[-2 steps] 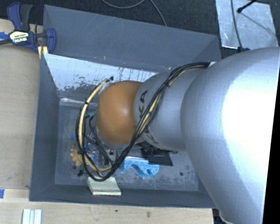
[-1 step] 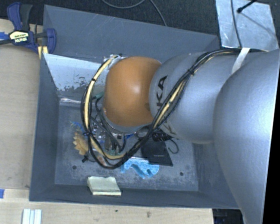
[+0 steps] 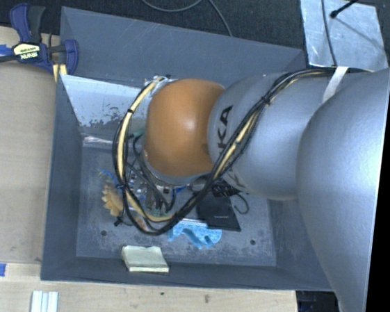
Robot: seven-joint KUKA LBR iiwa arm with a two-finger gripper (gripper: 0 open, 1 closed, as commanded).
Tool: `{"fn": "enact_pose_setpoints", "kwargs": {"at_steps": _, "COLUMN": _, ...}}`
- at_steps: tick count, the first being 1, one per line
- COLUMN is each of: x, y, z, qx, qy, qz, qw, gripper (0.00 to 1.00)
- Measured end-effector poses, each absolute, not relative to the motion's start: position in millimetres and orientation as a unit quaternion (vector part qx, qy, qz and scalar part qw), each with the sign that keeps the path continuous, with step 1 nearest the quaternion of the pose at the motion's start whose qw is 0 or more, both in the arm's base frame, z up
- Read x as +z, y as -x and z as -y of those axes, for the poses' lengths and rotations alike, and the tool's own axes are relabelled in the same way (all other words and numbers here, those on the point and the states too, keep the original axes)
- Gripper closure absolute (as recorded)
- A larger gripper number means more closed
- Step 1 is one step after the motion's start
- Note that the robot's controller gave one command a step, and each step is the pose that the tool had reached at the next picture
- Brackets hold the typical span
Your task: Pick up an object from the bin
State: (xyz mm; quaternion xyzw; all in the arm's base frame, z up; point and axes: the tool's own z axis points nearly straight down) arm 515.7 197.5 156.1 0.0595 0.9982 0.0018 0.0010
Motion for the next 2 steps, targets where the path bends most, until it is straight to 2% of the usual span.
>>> {"fn": "enact_pose_setpoints", "kwargs": {"at_steps": 1, "x": 191.9, "y": -514.9, "z": -202.1, "qx": 0.001, "qy": -0.052, "qz": -0.999, "qw": -0.001, "gripper": 1.00}}
{"fn": "enact_pose_setpoints", "kwargs": {"at_steps": 2, "x": 261.3, "y": -516.6, "z": -208.0, "qx": 0.002, "qy": -0.051, "qz": -0.999, "qw": 0.000, "gripper": 1.00}}
